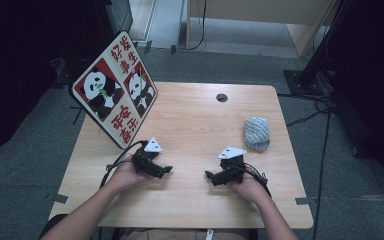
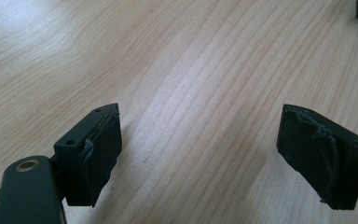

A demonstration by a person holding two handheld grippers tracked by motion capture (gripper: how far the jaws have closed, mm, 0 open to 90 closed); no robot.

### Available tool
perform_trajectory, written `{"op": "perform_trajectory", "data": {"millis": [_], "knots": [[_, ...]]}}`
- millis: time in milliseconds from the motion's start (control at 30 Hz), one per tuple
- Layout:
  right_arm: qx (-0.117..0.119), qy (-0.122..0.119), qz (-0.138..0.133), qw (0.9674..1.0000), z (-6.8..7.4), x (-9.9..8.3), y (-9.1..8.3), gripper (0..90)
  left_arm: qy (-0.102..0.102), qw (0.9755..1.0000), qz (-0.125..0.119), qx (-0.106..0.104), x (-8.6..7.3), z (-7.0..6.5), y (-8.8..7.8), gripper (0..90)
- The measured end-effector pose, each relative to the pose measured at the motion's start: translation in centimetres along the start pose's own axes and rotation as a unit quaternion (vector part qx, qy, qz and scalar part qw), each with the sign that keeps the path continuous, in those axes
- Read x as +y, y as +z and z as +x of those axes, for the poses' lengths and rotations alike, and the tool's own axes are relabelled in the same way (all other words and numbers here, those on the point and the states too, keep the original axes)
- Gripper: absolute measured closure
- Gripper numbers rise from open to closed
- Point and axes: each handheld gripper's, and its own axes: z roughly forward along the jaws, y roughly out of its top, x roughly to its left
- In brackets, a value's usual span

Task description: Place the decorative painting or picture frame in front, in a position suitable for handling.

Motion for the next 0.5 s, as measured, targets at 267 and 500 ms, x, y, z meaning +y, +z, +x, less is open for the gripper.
{"op": "perform_trajectory", "data": {"millis": [267, 500], "knots": [[0.0, 0.0, 0.0, 1.0, 0.0, 0.0, 0.0, 0.0, -0.012, 0.9995, -0.009, -0.029, 0.6, 0.5, -1.3, 15.6], [0.0, 0.0, 0.001, 1.0, 0.0, 0.0, 0.0, 0.0, -0.018, 0.9984, -0.014, -0.053, 1.0, 0.7, -2.5, 21.4]]}}
